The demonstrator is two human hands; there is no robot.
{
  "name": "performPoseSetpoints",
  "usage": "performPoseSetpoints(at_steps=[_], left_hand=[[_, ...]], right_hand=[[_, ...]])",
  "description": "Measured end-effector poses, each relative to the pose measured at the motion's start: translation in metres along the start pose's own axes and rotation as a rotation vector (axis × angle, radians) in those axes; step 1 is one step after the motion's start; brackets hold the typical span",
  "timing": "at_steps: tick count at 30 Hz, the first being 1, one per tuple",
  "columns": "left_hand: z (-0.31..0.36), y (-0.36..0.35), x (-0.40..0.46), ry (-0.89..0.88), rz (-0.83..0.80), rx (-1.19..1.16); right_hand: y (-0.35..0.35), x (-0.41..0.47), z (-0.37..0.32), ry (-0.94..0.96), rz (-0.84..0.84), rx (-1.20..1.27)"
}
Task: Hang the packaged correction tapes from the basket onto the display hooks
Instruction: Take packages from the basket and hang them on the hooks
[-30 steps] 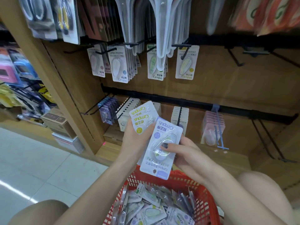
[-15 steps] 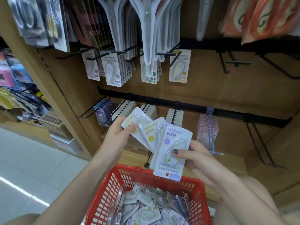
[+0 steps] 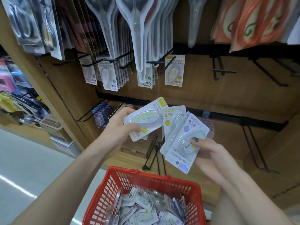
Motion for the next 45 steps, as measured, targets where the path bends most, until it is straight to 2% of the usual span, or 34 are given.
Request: performPoseSetpoints(at_steps=[8,11,17,26,39,45], left_hand=[[-0.008,-0.024,-0.009,0.075,0.032,-0.162],[0.000,-0.027,-0.008,0.046,0.013,-0.130],[0.014,-0.031,-0.005,-0.001,-0.148,-0.014],[0.054,-0.033,0.013,-0.212,-0.132,0.038],[0.059,-0.034,0.010,-0.225,-0.147,0.103],[0.061,-0.041,0.020,-0.237,-0.080,0.153]], right_hand=[[-0.021,0.004,-0.007,0.033,-0.040,-0.136],[-0.023,0.004,-0.013,0.056,-0.026,-0.153],[-0.023,0.000,-0.025,0.124,0.007,-0.122],[-0.012,-0.008,-0.039,0.171,0.034,-0.065],[-0.010,-0.008,-0.040,0.181,0.037,-0.066],[-0.008,-0.007,-0.044,0.179,0.036,-0.047]])
Point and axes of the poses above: each hand's wrist, its own x-axis towards the middle knuckle, its own y-axis out of the back of the hand, z = x × y, the point moved 6 cm from there along x, towards the middle knuckle, and after that the axes turned 7 degrees about z, right-handed, at the moved point
